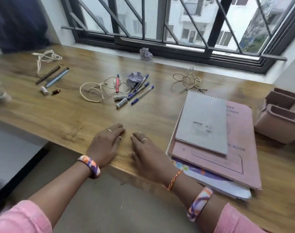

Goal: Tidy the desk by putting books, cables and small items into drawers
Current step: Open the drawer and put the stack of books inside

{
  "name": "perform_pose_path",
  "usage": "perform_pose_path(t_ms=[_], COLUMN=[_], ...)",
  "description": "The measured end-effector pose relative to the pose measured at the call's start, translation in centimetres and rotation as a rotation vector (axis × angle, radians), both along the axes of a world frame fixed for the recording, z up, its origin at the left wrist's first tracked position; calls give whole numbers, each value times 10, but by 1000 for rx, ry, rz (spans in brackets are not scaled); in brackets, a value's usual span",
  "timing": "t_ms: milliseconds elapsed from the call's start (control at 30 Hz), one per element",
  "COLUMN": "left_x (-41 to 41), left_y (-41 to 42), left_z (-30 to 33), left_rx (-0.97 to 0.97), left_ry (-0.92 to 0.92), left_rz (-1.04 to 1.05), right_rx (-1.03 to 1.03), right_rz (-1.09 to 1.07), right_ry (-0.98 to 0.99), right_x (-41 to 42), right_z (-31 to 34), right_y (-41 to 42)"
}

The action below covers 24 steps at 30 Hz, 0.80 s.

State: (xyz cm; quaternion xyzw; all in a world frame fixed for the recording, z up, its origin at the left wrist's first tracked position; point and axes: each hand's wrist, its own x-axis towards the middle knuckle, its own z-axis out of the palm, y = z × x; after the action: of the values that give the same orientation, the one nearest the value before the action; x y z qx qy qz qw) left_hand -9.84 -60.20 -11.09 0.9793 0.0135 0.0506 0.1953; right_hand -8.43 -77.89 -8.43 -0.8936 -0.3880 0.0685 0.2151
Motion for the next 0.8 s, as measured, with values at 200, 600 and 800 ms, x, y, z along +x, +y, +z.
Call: perform_pose_path(t_ms=[200,600,800], left_x=[-14,-58,-56], left_y=[7,33,53], left_z=[-7,-25,-27], left_rx=[56,31,66], left_ry=[-12,-212,-204], left_rz=[-80,-292,-445], right_rx=[-305,-237,-101], right_rz=[-61,-566,-670], right_ry=[-156,-414,-403], right_x=[-19,-88,-118], right_z=[-30,-64,-74], right_y=[25,50,61])
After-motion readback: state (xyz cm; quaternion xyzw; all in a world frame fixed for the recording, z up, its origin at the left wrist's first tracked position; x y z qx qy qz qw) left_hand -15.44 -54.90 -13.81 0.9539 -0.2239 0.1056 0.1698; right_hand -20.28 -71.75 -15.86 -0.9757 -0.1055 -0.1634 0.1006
